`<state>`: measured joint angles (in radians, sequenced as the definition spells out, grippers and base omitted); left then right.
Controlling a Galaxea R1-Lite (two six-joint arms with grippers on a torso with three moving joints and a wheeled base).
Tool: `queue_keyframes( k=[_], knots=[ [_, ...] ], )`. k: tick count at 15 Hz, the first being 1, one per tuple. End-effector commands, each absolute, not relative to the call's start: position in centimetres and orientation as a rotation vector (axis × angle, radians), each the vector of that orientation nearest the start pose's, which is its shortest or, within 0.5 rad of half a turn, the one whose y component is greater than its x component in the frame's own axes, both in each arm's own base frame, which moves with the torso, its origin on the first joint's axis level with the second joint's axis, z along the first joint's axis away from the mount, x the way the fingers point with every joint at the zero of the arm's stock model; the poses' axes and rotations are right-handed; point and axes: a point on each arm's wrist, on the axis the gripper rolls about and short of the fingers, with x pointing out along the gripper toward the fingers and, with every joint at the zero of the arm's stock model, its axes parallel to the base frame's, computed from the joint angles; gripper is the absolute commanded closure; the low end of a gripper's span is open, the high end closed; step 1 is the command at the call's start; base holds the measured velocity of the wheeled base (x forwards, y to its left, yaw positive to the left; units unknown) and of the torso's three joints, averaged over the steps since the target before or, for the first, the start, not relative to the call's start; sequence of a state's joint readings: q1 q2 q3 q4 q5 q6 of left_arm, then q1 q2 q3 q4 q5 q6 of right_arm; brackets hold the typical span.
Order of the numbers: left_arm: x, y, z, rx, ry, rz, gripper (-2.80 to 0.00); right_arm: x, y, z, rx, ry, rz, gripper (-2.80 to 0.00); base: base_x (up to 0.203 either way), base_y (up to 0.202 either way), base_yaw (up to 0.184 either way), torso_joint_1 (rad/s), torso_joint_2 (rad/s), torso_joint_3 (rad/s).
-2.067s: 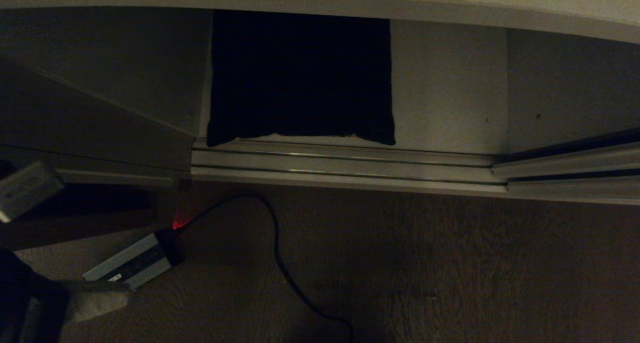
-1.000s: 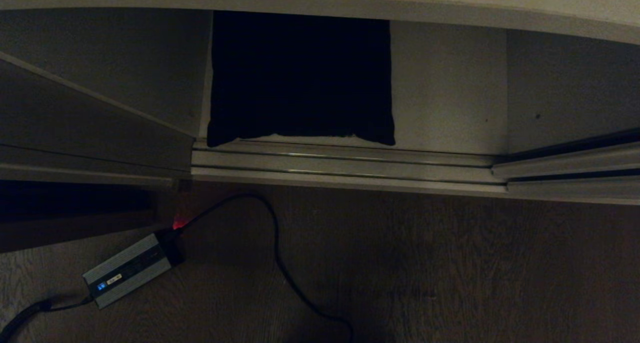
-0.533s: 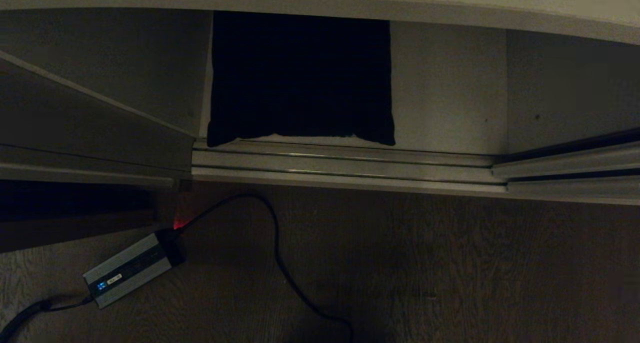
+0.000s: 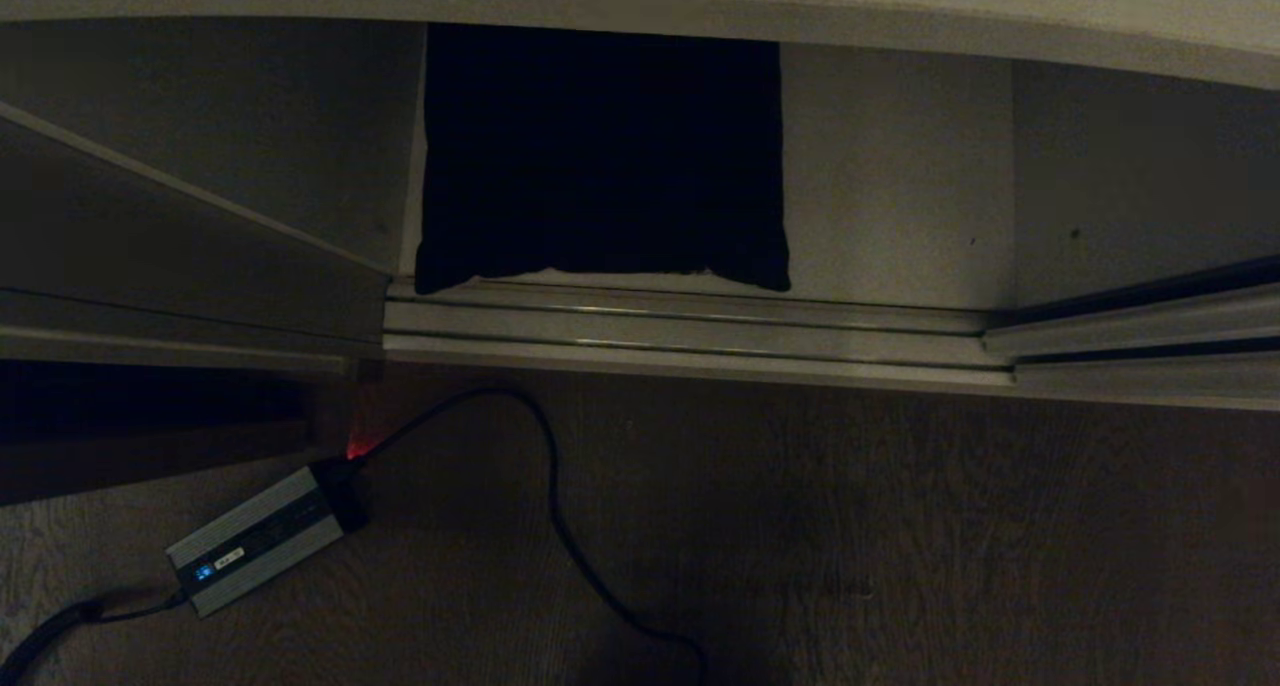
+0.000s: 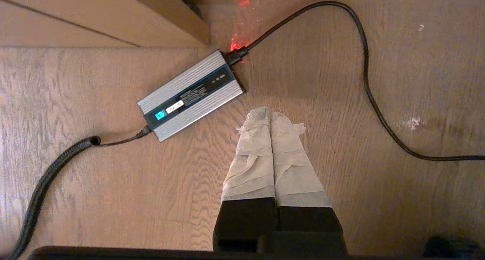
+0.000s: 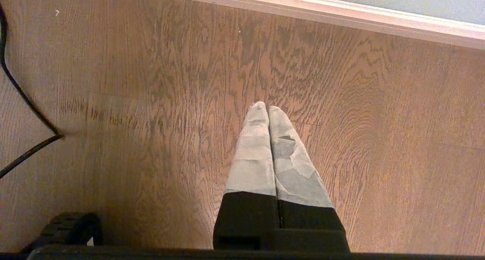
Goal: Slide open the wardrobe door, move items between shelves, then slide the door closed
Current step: Place the pillow on the lower shelf
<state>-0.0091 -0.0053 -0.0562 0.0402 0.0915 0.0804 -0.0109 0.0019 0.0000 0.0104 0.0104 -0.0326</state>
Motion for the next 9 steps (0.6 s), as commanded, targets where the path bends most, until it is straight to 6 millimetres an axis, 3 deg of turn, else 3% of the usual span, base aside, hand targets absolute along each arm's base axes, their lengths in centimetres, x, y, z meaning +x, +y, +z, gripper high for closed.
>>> queue_keyframes(
  k=[1,9],
  knots=[
    [-2.72,0.24,8.6,0.089,-0.008,0.088,0.0,-2.24,0.05,7.36,-0.033,0.016,0.0,0.0,0.0,0.0,0.0,0.0,0.0,0.0],
    [-2.72,0.23,8.6,0.113,-0.008,0.08,0.0,-2.24,0.05,7.36,-0.032,0.016,0.0,0.0,0.0,0.0,0.0,0.0,0.0,0.0]
  ],
)
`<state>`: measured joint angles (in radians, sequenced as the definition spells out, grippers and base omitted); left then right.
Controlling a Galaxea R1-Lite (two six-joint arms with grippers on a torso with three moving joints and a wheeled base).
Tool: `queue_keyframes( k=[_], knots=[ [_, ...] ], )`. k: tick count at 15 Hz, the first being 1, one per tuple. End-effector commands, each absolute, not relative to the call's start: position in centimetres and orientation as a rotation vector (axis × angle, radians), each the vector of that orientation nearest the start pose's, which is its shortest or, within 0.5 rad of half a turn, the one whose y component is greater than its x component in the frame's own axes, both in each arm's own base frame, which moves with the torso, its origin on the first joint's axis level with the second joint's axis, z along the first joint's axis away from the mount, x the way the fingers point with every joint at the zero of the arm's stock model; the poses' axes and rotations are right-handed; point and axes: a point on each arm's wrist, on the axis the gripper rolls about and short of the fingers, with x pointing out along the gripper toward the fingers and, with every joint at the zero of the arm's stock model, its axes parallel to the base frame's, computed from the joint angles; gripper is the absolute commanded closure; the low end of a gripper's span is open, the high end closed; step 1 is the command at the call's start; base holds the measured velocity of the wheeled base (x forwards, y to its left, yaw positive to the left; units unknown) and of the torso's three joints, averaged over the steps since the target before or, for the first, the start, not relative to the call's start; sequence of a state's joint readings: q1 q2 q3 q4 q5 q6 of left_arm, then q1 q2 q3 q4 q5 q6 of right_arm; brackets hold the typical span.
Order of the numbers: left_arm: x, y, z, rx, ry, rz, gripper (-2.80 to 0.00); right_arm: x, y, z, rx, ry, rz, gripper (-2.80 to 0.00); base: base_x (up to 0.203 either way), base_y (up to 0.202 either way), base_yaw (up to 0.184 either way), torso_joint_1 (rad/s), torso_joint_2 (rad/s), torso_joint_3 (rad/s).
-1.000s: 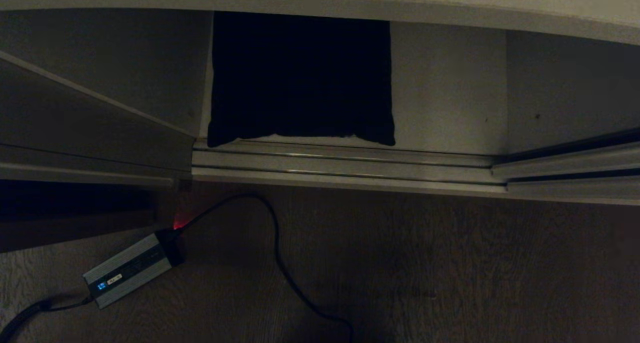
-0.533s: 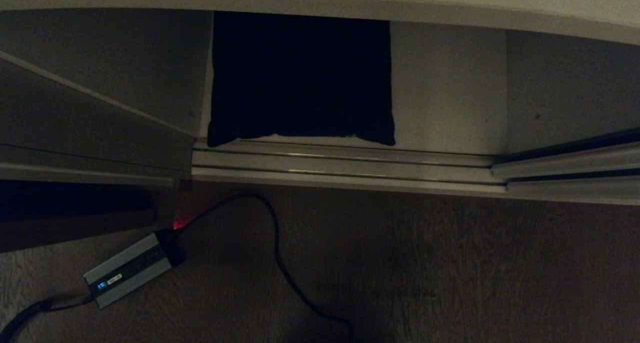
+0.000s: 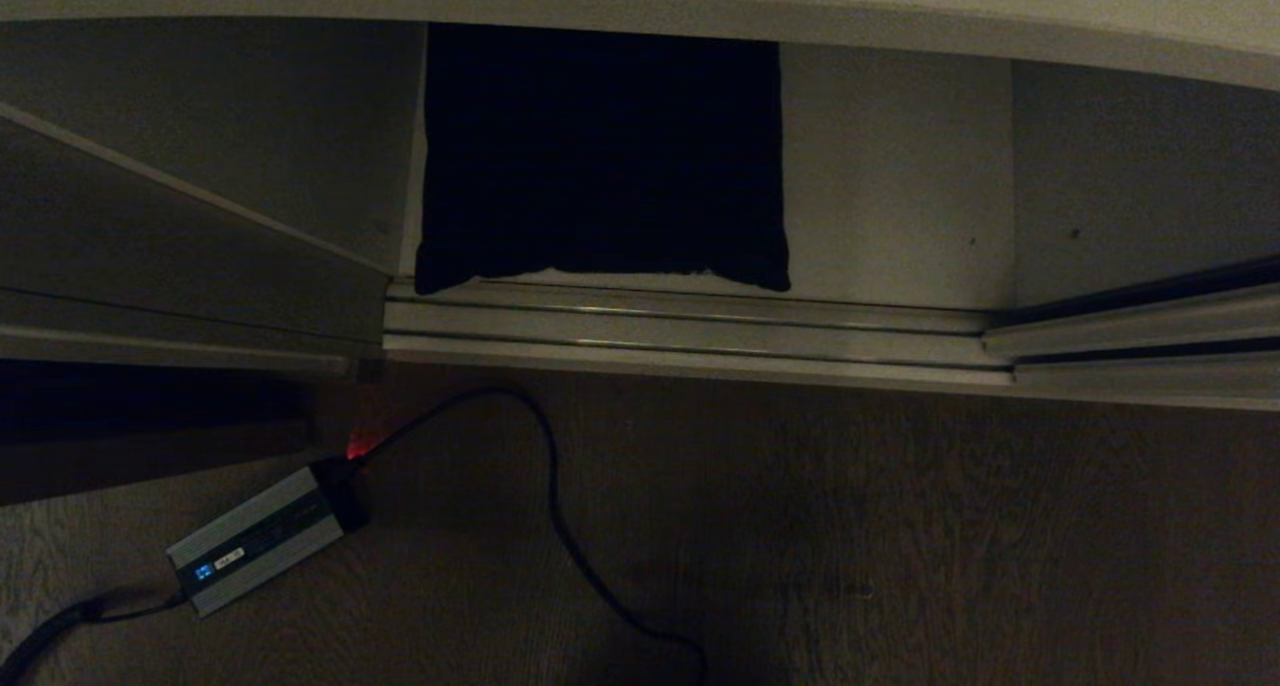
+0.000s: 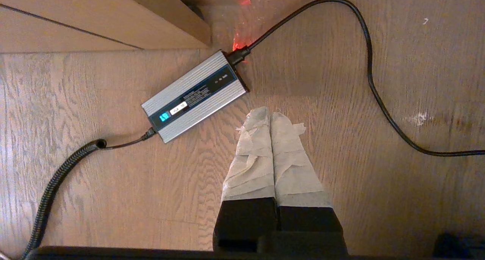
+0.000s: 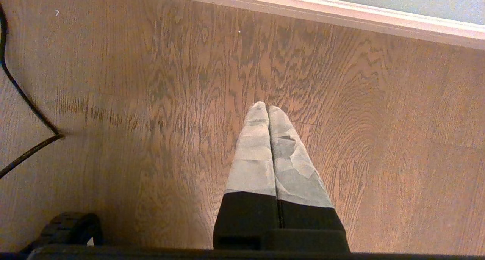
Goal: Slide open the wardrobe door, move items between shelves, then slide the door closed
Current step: Place the pillow on the lower shelf, then close the door
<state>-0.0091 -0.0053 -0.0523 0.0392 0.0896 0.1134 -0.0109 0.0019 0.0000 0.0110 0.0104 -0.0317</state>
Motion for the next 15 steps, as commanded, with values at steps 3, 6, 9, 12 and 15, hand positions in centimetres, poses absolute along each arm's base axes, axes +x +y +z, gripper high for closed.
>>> queue_keyframes(
  k=[3,6,9,12,15],
  knots=[
    [-2.72,0.21,8.6,0.113,-0.008,0.076,0.0,-2.24,0.05,7.36,-0.032,0.017,0.0,0.0,0.0,0.0,0.0,0.003,0.0,0.121],
    [-2.72,0.22,8.59,0.114,-0.007,0.076,0.0,-2.24,0.05,7.36,-0.032,0.017,0.0,0.0,0.0,0.0,0.0,0.003,0.0,0.188],
    [-2.74,0.21,8.61,0.112,-0.004,0.074,0.0,-2.24,0.05,7.36,-0.032,0.017,0.0,0.0,0.0,0.0,0.0,0.003,0.0,0.2],
    [-2.74,0.21,8.62,0.11,-0.005,0.074,0.0,-2.24,0.05,7.36,-0.032,0.017,0.0,0.0,0.0,0.0,0.0,0.004,0.0,0.199],
    [-2.74,0.21,8.62,0.11,-0.005,0.074,0.0,-2.24,0.05,7.36,-0.032,0.017,0.0,0.0,0.0,0.0,0.0,0.005,0.0,0.2]
  ],
)
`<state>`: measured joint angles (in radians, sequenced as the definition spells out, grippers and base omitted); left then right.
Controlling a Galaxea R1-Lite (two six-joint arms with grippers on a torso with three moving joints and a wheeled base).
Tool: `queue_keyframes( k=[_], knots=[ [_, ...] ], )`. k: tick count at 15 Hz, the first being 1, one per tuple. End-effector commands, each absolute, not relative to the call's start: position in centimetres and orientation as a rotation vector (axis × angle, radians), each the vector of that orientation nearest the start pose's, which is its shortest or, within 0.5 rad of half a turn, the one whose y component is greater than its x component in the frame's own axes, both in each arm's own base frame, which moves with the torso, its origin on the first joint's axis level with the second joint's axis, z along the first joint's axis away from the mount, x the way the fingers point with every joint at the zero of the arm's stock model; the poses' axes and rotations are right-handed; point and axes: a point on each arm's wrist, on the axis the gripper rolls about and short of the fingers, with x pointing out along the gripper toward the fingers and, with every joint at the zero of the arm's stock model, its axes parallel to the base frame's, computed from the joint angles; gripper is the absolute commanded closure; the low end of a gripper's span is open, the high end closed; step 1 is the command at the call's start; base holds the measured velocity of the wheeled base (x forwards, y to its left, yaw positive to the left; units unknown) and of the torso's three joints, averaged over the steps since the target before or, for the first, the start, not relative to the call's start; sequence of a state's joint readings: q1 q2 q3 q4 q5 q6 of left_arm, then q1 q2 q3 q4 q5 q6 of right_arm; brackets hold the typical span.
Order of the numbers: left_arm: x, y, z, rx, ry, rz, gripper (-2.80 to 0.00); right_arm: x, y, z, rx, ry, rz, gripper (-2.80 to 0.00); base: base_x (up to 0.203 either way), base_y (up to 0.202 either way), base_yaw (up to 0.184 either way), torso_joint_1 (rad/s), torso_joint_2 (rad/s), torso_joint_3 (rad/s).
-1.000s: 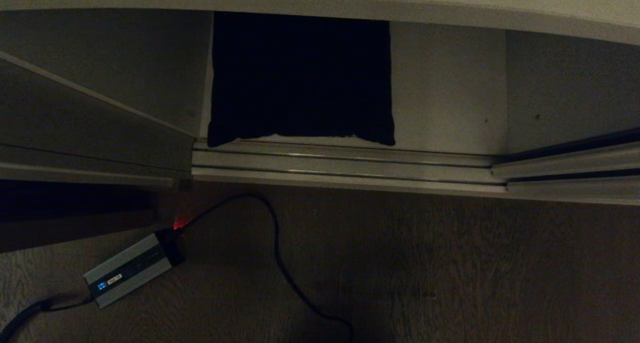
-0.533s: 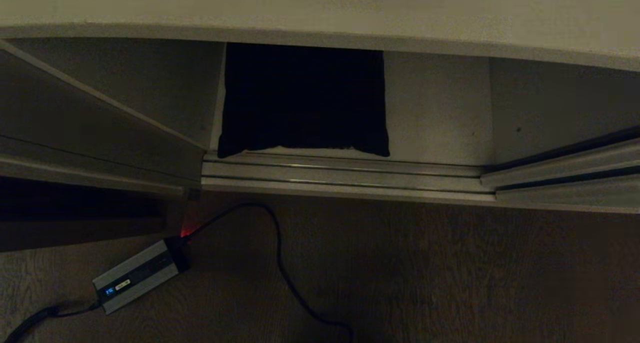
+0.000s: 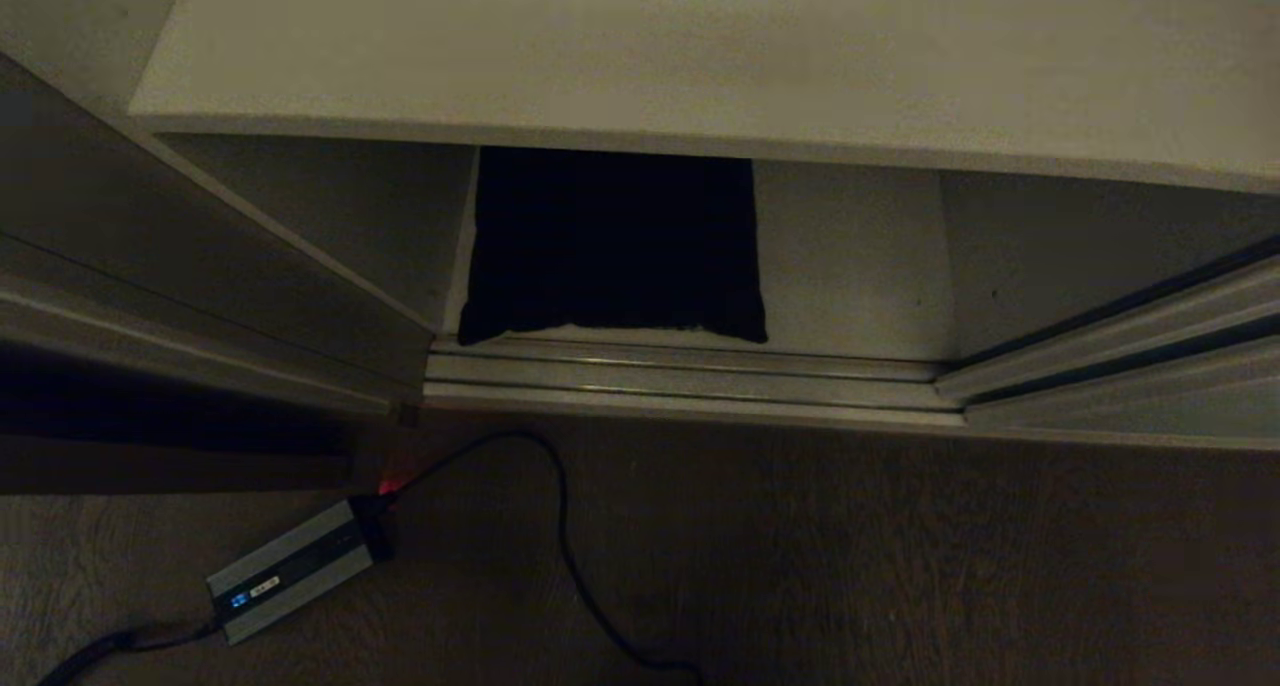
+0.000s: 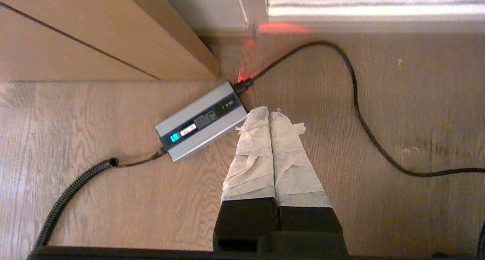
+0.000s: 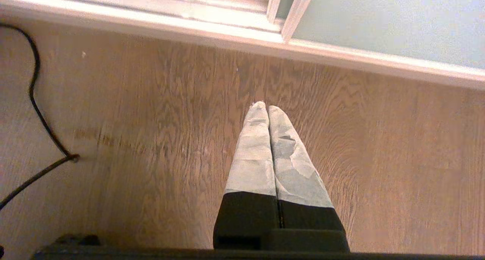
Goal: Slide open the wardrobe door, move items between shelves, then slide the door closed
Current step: Close the door
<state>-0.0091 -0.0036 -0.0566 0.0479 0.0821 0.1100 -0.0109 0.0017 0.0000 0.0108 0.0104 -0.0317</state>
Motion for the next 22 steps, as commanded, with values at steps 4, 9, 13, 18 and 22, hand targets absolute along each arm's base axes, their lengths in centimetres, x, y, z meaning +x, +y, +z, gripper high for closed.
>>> queue_keyframes(
  k=[4,9,13,18,22],
  knots=[
    [-2.72,0.21,8.6,0.11,-0.008,0.076,0.0,-2.24,0.05,7.36,-0.032,0.017,0.0,0.0,0.0,0.0,0.0,-0.001,0.0,0.204],
    [-2.72,0.21,8.6,0.11,-0.008,0.076,0.0,-2.24,0.05,7.36,-0.032,0.017,0.0,0.0,0.0,0.0,0.0,0.002,0.0,0.202],
    [-2.72,0.22,8.62,0.097,-0.01,0.079,0.0,-2.24,0.05,7.36,-0.032,0.017,0.0,0.0,0.0,0.0,0.0,0.002,0.0,0.201],
    [-2.72,0.23,8.62,0.093,-0.01,0.082,0.0,-2.24,0.05,7.36,-0.032,0.017,0.0,0.0,0.0,0.0,0.0,0.002,0.0,0.204],
    [-2.72,0.23,8.62,0.093,-0.01,0.082,0.0,-2.24,0.05,7.36,-0.032,0.017,0.0,0.0,0.0,0.0,0.0,0.004,0.0,0.203]
  ],
)
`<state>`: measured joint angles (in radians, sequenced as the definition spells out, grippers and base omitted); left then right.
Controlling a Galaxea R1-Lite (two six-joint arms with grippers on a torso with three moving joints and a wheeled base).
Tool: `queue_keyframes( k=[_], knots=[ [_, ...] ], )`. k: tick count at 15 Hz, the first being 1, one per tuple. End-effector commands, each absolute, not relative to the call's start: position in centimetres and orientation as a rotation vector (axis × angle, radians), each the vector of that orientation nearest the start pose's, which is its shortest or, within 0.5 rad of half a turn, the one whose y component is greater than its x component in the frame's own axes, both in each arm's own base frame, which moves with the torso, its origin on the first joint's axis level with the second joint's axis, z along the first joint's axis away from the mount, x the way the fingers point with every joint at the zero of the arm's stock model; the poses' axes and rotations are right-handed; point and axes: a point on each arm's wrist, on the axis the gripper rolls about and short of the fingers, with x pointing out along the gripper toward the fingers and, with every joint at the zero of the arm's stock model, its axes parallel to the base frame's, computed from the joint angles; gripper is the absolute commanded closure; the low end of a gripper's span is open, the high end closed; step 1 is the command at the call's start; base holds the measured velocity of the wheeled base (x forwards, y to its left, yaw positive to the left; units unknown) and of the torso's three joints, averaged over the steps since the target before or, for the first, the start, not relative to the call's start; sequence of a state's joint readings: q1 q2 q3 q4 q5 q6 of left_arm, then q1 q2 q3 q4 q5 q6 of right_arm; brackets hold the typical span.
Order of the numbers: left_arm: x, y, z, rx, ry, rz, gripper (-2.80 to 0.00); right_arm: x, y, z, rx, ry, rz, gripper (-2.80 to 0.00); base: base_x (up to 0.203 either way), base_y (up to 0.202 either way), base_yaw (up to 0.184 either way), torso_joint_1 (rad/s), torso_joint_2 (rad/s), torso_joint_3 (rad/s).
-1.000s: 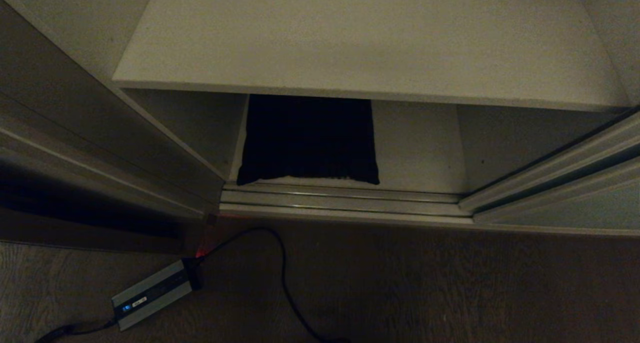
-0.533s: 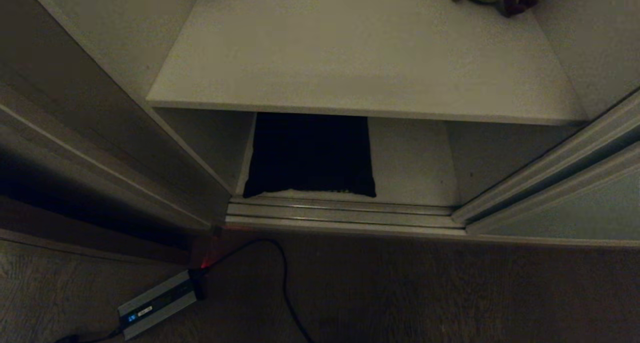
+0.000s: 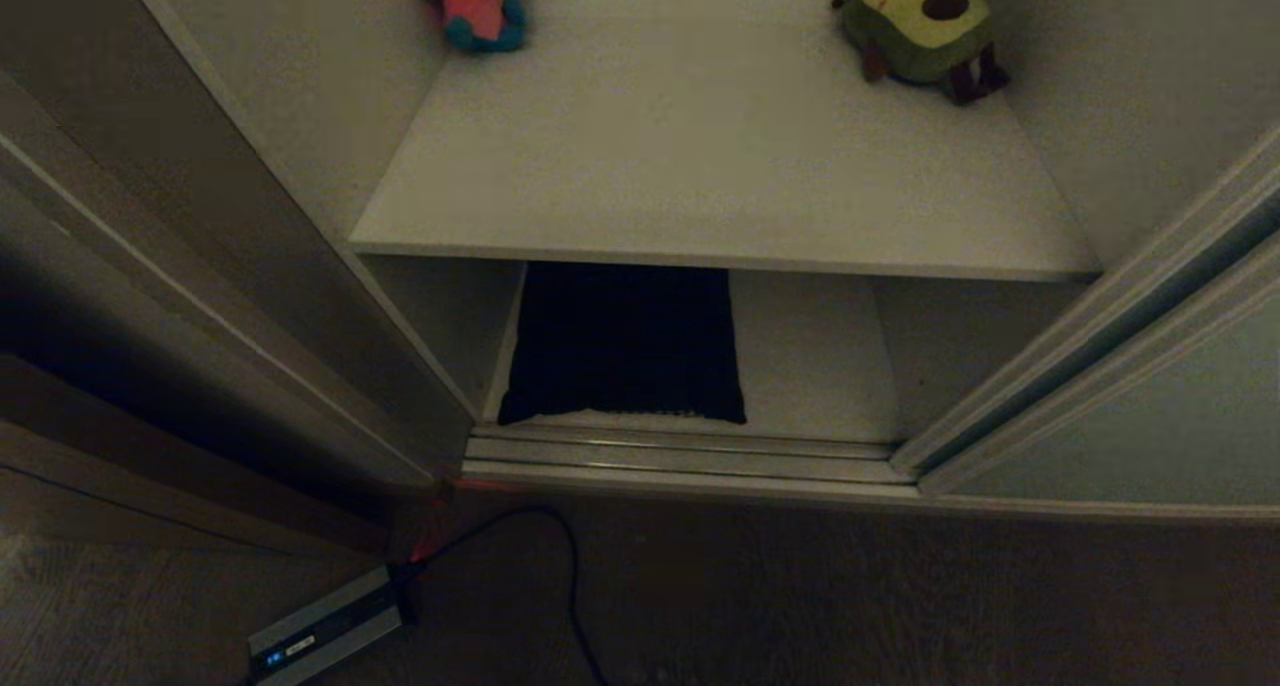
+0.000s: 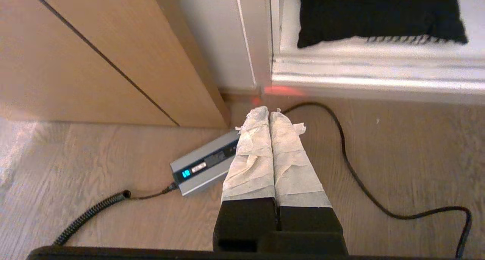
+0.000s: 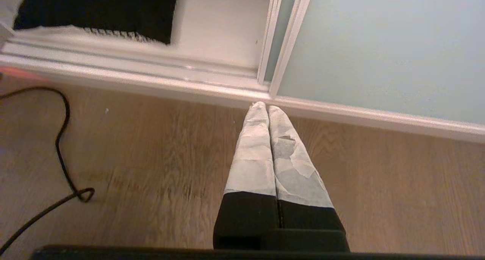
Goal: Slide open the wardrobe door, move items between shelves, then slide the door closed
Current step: Close the door
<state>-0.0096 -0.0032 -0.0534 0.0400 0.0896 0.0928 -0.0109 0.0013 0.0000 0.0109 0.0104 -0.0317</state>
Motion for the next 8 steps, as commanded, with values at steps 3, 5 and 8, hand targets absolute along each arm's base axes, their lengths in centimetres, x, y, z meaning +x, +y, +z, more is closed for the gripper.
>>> queue_keyframes(
  k=[3,5,8],
  knots=[
    [-2.72,0.23,8.62,0.09,-0.01,0.082,0.0,-2.24,0.05,7.36,-0.032,0.016,0.0,0.0,0.0,0.0,0.0,0.002,0.0,0.197],
    [-2.72,0.23,8.62,0.088,-0.01,0.083,0.0,-2.25,0.05,7.36,-0.032,0.015,0.0,0.0,0.0,0.0,0.0,0.007,0.0,0.202],
    [-2.72,0.23,8.62,0.088,-0.01,0.083,0.0,-2.24,0.05,7.36,-0.032,0.016,0.0,0.0,0.0,0.0,0.0,0.0,0.0,0.0]
  ],
)
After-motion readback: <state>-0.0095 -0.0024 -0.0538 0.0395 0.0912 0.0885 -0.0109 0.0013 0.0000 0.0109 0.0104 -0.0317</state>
